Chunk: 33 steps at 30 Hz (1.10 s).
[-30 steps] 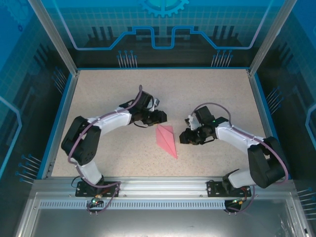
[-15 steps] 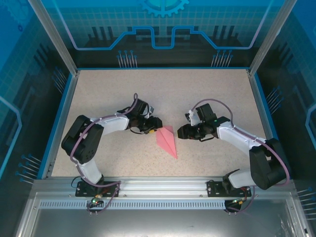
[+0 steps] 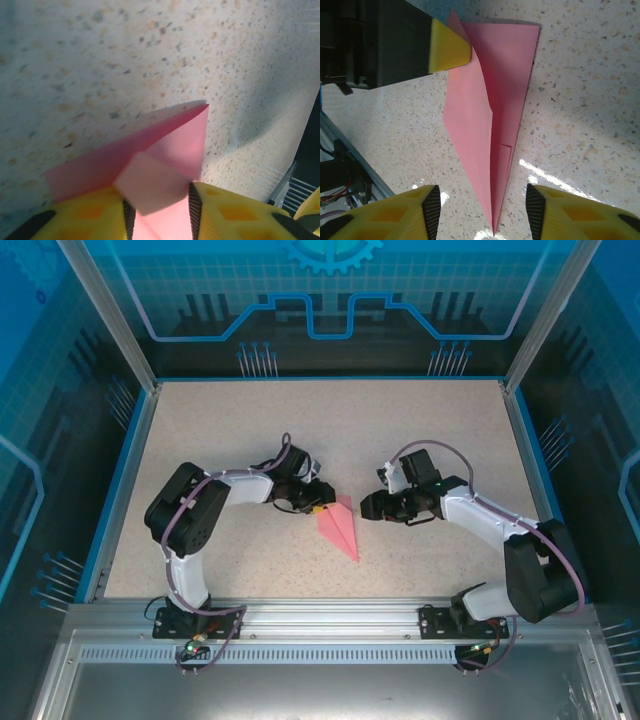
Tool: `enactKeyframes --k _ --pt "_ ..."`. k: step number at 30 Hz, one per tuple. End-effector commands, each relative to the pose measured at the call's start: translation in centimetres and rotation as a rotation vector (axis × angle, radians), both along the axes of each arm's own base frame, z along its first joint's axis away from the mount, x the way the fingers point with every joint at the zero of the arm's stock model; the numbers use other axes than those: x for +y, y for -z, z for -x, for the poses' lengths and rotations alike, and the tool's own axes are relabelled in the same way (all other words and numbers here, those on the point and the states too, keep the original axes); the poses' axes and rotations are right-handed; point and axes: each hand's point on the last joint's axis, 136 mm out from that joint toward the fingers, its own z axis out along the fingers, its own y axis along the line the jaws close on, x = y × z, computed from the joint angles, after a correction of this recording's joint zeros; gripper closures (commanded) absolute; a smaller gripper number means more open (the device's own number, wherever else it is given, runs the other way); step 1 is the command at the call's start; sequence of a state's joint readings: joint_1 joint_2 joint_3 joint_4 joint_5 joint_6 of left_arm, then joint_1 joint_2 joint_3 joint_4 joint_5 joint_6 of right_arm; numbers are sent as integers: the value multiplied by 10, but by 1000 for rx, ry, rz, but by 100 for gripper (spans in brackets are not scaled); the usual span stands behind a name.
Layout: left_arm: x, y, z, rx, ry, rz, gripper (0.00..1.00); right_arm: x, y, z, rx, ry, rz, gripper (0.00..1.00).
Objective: Fold a paper plane with a square sheet of paper (fold left side to right side)
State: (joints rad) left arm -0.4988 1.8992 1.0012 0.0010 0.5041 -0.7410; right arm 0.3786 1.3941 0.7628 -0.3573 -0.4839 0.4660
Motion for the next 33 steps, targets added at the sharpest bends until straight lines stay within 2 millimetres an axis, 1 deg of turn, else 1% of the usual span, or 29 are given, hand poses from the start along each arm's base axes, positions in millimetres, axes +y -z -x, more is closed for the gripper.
enactKeyframes --k 1,3,6,10,12,17,20,23,25,28,30,33 --pt "-15 -16 -10 -32 15 73 73 0 -8 -5 -5 19 -91 45" --pt "-18 -23 -12 -51 16 93 80 -1 -12 -8 -9 34 -128 41" --pt "-21 -38 -18 -90 13 115 88 -6 -20 -13 -23 63 -183 30" --pt "-19 -69 -24 -152 10 132 98 -19 -37 -20 -44 118 -272 7" --pt "-17 -90 -27 -191 4 156 100 -25 -49 -24 -59 134 -334 1" --pt "-10 -156 -31 -310 -4 223 100 -34 -85 -31 -102 100 -482 1" --pt "-9 -194 -32 -374 -1 263 98 -32 -109 -30 -110 46 -587 1" --pt "-13 -225 -30 -413 10 314 96 -25 -127 -27 -123 -15 -652 1" --pt "-16 -243 -30 -435 20 354 96 -21 -136 -23 -130 -50 -666 1" --pt "-19 -262 -29 -456 28 404 95 -12 -145 -17 -142 -96 -675 1" --pt "-22 -271 -29 -460 32 434 95 -4 -147 -15 -137 -118 -674 1" --pt "-25 -282 -28 -459 38 486 95 7 -142 -15 -98 -118 -667 1"
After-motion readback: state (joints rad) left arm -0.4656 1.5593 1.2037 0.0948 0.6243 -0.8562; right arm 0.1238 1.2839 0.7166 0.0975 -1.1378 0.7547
